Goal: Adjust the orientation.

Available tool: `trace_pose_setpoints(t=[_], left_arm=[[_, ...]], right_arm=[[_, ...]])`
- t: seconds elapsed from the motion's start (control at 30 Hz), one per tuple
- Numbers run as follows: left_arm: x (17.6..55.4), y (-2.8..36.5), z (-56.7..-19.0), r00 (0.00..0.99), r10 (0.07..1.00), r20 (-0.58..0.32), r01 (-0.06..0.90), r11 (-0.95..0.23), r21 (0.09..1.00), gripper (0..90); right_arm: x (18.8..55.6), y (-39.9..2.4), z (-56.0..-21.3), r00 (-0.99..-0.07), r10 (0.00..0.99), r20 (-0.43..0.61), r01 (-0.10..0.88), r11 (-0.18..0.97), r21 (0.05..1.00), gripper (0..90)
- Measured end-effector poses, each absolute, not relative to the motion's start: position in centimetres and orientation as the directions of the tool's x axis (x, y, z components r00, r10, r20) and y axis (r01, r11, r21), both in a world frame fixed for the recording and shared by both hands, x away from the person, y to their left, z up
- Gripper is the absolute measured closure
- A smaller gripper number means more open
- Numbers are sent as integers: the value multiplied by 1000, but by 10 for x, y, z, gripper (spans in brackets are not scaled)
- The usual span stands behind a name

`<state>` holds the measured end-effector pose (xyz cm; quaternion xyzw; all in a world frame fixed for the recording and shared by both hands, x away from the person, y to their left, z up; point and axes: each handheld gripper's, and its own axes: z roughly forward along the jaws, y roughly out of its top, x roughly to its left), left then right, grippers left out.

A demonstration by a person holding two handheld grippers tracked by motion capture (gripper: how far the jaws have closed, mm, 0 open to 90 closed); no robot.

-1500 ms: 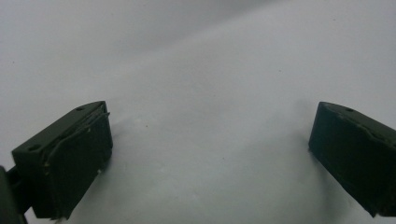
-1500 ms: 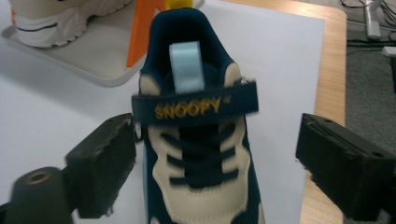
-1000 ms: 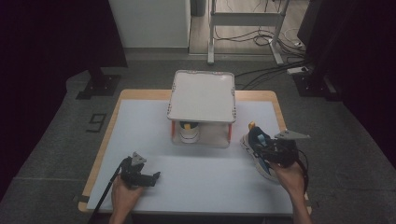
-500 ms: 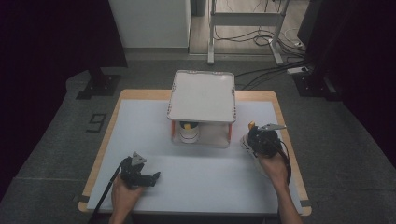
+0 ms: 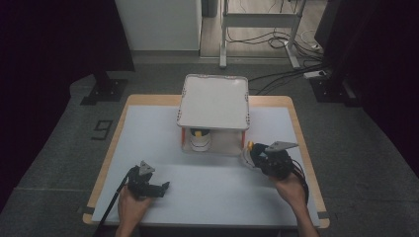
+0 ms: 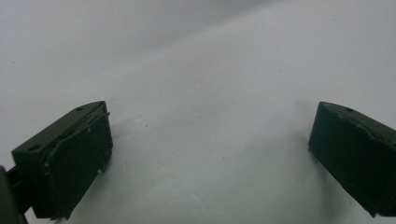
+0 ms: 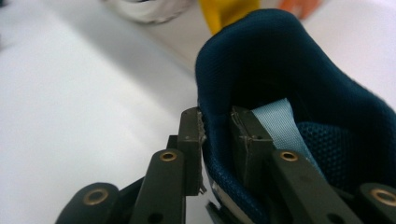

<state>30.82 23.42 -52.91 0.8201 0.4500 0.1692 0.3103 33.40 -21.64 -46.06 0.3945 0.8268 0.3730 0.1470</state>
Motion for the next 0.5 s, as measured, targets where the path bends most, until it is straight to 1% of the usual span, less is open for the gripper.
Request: trace_pose_setpoints(t=[0.03, 0.1, 0.13, 0.17, 0.27, 0.3, 0.33, 0.4, 0.43, 0.5], left_arm=[[308, 234, -529, 538, 843, -2, 633, -402, 661, 0], [308, 234, -529, 538, 843, -2, 633, -402, 661, 0], [308, 234, -529, 537, 843, -2, 633, -402, 661, 0], [308, 234, -529, 538, 843, -2, 633, -402, 661, 0], [308, 234, -529, 538, 843, -2, 633, -402, 661, 0], [308, 234, -529, 538, 843, -2, 633, -402, 661, 0], [308, 234, -529, 538, 843, -2, 633, -402, 661, 0], [308, 234, -529, 538, 843, -2, 633, -402, 661, 0], [308, 234, -529, 538, 843, -2, 633, -402, 661, 0], [308, 234, -529, 537, 843, -2, 633, -402, 661, 0]], right_arm=[[327, -211, -460, -666, 746, 33, 527, 439, 728, 716], [326, -209, -460, -669, 743, 34, 527, 442, 726, 709], [325, -209, -459, -680, 731, 54, 526, 435, 730, 677], [325, -209, -459, -680, 731, 54, 526, 435, 730, 677], [332, -212, -461, -685, 721, 105, 536, 400, 743, 617], [335, -213, -461, -675, 731, 100, 539, 395, 744, 570], [335, -213, -461, -675, 731, 100, 539, 395, 744, 570], [335, -213, -458, -675, 731, 94, 528, 391, 754, 533], [335, -213, -458, -675, 731, 94, 528, 391, 754, 533], [331, -214, -452, -665, 744, 65, 513, 392, 764, 484]])
